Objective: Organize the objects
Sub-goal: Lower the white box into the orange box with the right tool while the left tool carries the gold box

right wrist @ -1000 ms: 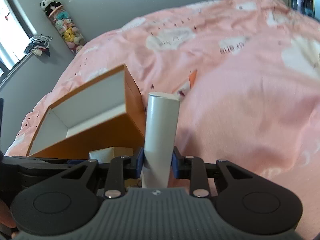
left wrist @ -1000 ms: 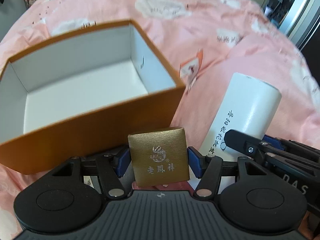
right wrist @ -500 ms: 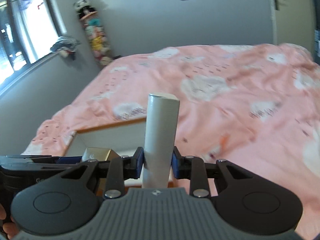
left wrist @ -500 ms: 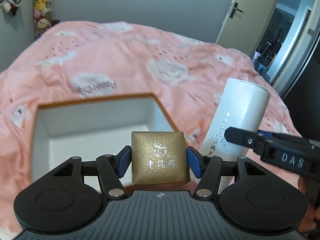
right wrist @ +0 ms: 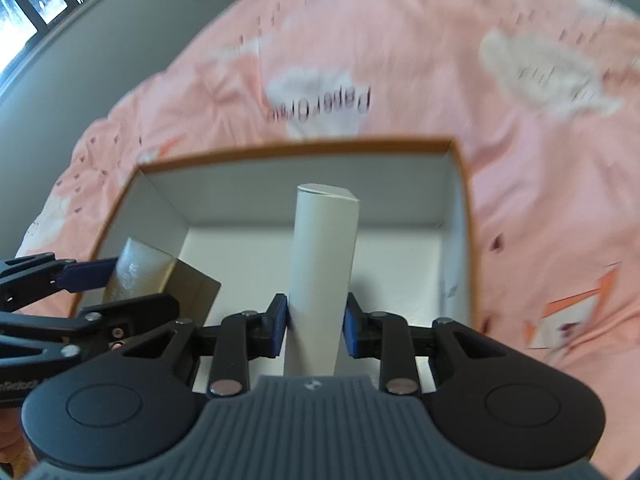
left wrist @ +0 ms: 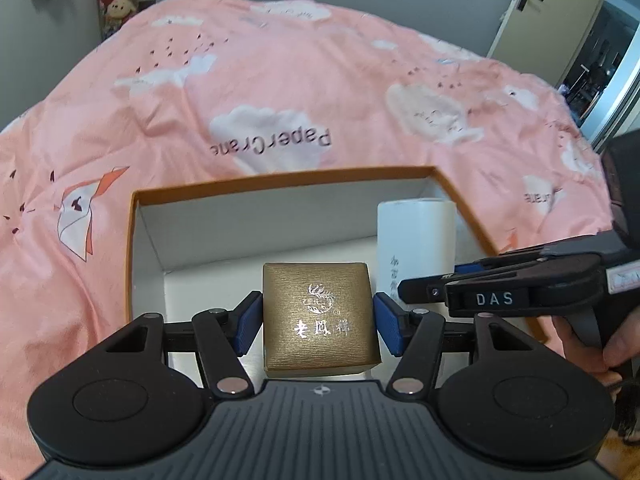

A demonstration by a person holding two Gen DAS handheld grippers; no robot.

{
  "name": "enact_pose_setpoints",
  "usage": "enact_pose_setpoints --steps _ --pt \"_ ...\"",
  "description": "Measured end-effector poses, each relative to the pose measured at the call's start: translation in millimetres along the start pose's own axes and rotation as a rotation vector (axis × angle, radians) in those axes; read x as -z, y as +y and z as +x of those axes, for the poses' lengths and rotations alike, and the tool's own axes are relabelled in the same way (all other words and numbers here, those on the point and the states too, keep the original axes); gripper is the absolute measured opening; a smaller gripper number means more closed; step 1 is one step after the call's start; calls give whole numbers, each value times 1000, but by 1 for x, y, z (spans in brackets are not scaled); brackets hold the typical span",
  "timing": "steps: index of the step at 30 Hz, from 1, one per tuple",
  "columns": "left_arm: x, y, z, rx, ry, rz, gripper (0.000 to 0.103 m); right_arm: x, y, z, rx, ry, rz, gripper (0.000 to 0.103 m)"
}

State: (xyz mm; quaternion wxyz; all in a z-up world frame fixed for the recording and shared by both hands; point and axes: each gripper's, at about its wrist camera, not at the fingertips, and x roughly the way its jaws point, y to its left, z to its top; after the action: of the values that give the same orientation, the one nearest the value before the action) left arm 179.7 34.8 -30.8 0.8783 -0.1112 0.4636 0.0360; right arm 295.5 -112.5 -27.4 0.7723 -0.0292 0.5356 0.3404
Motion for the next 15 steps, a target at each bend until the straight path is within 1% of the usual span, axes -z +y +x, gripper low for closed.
enact_pose_setpoints --steps 2,4,9,13,15 --pt "-3 9 5 -9 5 6 68 -5 -1 13 -35 32 31 31" --pt "-7 16 7 -30 12 15 68 -9 3 24 -89 61 56 30" --pt "-17 34 9 -80 29 36 68 -16 20 53 -218 128 104 30" --pt "-21 44 4 -95 39 57 68 -16 32 81 -312 198 177 30" --pt "-22 47 1 -101 39 57 68 -15 38 93 -343 237 199 30"
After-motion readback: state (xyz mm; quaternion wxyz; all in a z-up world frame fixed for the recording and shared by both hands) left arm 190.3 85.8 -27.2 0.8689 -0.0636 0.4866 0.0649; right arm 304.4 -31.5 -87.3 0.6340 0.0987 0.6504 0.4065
